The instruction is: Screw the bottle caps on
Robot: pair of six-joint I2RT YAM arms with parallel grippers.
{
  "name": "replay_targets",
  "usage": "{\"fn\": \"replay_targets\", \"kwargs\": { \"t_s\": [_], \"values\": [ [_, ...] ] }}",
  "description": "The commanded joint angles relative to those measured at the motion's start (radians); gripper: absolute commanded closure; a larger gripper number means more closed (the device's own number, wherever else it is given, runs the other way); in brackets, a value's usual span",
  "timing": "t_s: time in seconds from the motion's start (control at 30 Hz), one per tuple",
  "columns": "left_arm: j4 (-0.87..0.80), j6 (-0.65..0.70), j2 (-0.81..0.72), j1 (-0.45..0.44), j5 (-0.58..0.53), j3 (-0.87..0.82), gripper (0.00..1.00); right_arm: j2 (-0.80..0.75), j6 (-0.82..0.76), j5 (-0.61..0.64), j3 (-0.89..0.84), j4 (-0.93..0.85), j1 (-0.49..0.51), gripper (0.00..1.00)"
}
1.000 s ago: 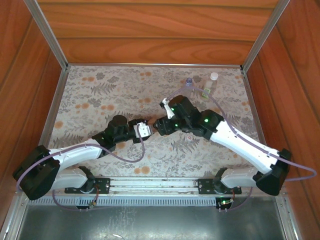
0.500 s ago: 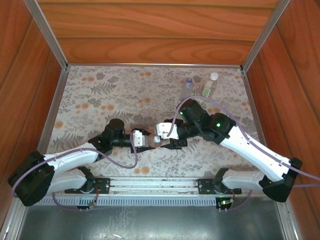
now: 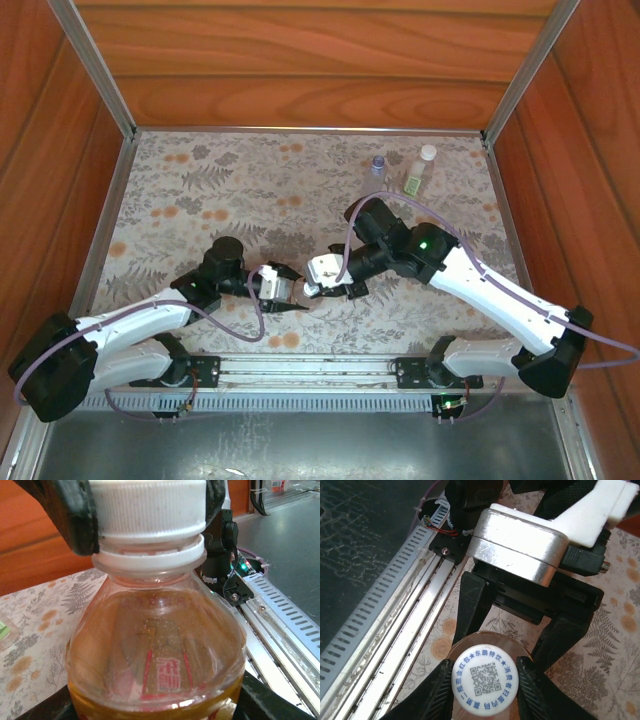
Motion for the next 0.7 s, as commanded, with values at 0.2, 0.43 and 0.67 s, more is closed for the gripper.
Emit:
{"fn": "replay_targets", "kwargs": {
  "t_s": [0.2,0.43,0.67],
  "values": [
    [0.001,-0.018,-0.008,0.004,-0.252,0.029,0.45,0.012,0.237,0.061,-0.044,0.153,0.000,0.87],
    [0.002,-0.135,0.020,0.022,-0.744,0.095,0.48,0.053,0.838,0.589,-0.144,0.505,0.000,1.00],
    [0.002,-0.100,0.120,0.025,-0.762,0.163,0.49,0.161,1.256,0.965,-0.079,0.471,-0.001,1.00]
  ]
}}
